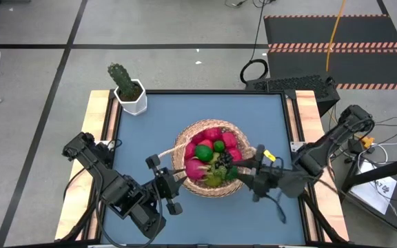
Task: Build produce basket
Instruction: Return to Home Position
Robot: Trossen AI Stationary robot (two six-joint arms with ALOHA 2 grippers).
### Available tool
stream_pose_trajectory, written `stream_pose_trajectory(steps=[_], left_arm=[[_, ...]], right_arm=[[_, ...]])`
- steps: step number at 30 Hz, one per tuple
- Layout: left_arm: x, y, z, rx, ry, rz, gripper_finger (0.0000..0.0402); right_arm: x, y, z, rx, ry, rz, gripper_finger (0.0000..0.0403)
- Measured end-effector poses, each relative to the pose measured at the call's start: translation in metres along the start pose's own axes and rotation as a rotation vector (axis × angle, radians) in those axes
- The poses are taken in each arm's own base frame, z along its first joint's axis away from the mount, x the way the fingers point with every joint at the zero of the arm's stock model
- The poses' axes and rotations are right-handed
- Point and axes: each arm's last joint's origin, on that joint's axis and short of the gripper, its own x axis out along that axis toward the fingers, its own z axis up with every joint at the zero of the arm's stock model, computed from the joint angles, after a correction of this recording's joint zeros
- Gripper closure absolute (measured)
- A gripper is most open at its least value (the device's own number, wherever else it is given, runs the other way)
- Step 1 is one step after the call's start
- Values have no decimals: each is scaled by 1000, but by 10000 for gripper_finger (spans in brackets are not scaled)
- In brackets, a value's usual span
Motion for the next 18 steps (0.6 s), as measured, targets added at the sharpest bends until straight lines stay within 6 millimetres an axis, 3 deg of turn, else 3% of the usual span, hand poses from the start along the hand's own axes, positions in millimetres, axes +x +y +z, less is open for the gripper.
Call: stream_pose_trajectory(steps=[5,10,18], left_arm=[[0,-1,1,-14,-9,-2,300],[0,-3,4,-9,-28,-16,300],[0,-4,5,-6,-32,-19,300]], right_arm=[[-25,-7,7,50,-72,-11,231],[-56,-15,11,231,-165,63,232],[-87,7,3,301,-175,428,273]])
